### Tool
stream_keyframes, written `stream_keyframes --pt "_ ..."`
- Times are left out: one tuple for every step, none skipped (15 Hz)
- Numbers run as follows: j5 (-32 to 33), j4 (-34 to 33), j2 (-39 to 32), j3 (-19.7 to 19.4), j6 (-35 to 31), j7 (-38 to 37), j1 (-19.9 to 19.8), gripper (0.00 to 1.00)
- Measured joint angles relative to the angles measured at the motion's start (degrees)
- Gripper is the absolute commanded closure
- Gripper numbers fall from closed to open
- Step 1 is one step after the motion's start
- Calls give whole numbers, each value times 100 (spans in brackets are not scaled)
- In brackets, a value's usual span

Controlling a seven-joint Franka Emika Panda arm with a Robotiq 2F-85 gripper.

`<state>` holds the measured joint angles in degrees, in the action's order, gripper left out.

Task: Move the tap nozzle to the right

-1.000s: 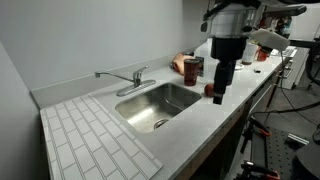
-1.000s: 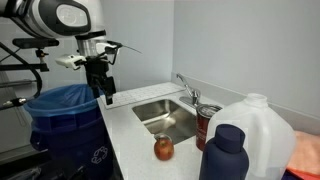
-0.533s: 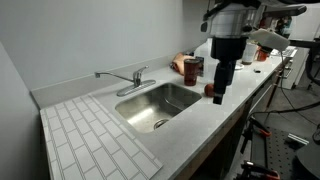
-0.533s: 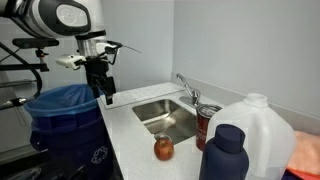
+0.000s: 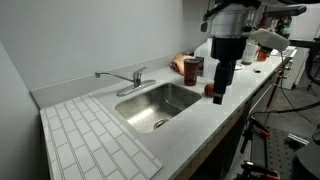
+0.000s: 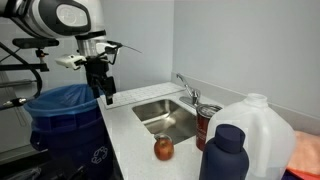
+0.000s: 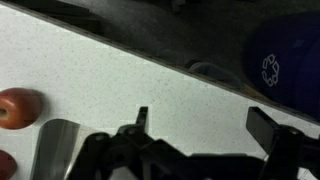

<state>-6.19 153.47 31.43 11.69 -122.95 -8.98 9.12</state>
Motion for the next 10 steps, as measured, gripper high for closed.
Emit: stream_keyframes --pt "22 0 0 0 0 0 0 0" --pt "44 0 0 0 0 0 0 0" --pt "85 0 0 0 0 0 0 0" --pt "143 0 0 0 -4 0 0 0" --pt "192 0 0 0 -7 0 0 0" --pt "305 -95 -62 -11 -60 7 -28 0" --pt "420 -356 -216 -41 -82 11 -85 0" --pt "501 -671 -427 -77 -81 16 -148 0" --pt "511 -860 -583 -103 -73 18 -173 0" --pt "511 -863 -631 -106 -73 18 -172 0"
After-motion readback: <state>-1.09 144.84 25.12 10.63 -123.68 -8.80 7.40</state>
